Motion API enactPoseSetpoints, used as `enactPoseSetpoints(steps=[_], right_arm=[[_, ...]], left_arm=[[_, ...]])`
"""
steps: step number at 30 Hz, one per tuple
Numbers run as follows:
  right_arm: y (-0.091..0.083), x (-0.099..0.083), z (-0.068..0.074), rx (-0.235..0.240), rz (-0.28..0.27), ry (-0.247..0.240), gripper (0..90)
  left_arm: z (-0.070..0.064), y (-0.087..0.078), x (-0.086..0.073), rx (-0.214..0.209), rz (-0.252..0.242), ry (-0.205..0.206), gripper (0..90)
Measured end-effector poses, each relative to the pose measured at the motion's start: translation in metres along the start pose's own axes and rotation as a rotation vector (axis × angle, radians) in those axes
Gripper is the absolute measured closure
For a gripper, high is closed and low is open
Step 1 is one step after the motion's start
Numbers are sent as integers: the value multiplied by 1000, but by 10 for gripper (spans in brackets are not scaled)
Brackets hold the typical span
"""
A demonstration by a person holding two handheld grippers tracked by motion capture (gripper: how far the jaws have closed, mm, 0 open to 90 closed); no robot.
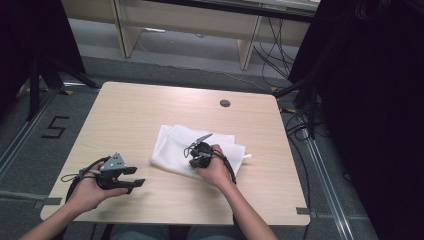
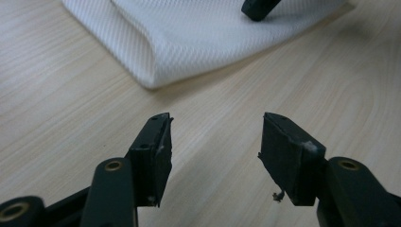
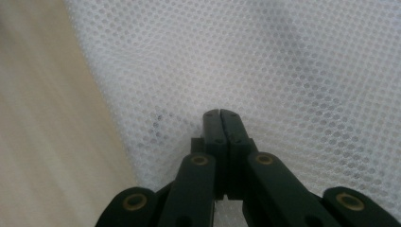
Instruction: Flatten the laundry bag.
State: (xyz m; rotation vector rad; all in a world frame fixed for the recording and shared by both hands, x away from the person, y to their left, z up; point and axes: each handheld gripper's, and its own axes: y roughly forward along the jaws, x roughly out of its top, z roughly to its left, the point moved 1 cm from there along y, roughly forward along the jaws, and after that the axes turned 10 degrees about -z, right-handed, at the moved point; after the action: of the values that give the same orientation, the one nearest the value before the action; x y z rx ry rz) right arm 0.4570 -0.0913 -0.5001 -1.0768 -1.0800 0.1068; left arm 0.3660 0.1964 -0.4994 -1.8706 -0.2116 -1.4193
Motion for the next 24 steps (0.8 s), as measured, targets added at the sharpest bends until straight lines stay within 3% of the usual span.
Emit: enactPoseSetpoints(steps=[1,2,5,6,8,9,10,14,16,17,18,20,21,23,24], right_arm=[[1,1,5,23,2,-1,900],[3,2,13,73,3,-52,900],[5,2,24,120,15,-80,900],[5,2,24,120,15,-80,900],[4,2,34,172,46,-90,900],[4,2,34,172,46,-90,900],[4,2,38,192,58,-94,900],[4,3,48,276,103,-135,900],[2,4,49,279,113,-121,881],[-1,9,45,273,88,-113,782],[-1,9,45,273,88,-113,782],[-16,22,28,191,16,-73,719],[-16,22,28,191,16,-73,719],[-25,30,6,59,-21,-81,679],[-26,31,0,23,-19,-76,657]], left_arm=[[0,0,0,9,-10,3,436],[-1,0,1,5,-26,3,441],[-2,-2,2,1,-16,-1,449],[-4,0,2,0,-40,-19,449],[-6,0,2,-6,-41,-18,465],[-5,0,3,-16,-31,4,465],[-8,1,2,-19,-40,-14,470],[-13,3,4,-52,-11,21,521],[-15,4,4,-65,-5,33,537],[-16,4,4,-56,10,42,592],[-19,5,4,-74,8,33,592],[-27,7,7,-103,20,39,665],[-27,7,7,-103,20,39,682],[-33,10,10,-119,38,59,702],[-37,13,11,-137,40,71,712]])
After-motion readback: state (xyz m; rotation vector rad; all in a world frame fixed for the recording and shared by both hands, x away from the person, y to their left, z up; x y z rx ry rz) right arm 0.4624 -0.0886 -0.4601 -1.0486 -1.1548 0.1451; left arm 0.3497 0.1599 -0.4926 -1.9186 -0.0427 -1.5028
